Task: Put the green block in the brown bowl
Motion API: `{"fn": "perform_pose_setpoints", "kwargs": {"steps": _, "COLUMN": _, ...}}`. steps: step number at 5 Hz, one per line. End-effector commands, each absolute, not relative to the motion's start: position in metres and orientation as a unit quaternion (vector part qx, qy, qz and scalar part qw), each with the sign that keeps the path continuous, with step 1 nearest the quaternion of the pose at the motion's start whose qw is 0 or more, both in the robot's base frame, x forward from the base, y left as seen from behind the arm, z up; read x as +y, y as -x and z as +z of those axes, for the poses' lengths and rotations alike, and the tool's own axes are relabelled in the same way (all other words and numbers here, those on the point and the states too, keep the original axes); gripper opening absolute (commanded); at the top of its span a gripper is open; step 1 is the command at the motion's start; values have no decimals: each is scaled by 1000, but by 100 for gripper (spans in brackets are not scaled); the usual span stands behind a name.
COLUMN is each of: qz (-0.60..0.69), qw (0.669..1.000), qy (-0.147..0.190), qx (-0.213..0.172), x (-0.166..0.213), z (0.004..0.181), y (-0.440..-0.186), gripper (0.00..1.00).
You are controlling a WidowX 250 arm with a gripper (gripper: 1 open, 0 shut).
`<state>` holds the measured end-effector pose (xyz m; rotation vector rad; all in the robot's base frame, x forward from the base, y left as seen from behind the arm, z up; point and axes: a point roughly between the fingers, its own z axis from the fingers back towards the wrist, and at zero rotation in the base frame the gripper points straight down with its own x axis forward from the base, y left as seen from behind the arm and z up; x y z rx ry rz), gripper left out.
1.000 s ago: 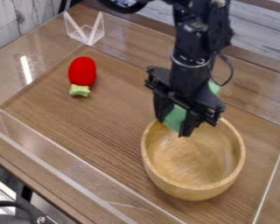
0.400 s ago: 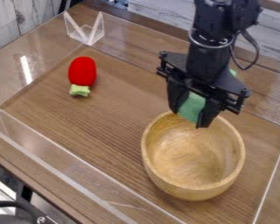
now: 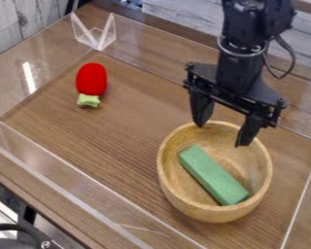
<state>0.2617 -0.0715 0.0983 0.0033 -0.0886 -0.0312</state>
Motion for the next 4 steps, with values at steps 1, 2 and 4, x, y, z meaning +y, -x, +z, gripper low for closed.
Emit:
{"fn": "perform_pose_setpoints", "kwargs": {"steps": 1, "qz": -8, "qw": 998, "qy": 11, "qx": -61, "x": -77, "z": 106, "y": -280, "gripper": 100}}
{"fn": "perform_pose_setpoints", "kwargs": {"steps": 2, "qz": -7, "qw": 998, "qy": 15, "qx": -54, "x": -80, "z": 103, "y": -286, "gripper": 100}}
{"fn": "perform_pose_setpoints", "kwargs": {"steps": 4, "qz": -31, "qw": 999, "qy": 18, "qx": -39, "x": -77, "z": 101, "y": -272, "gripper": 100}}
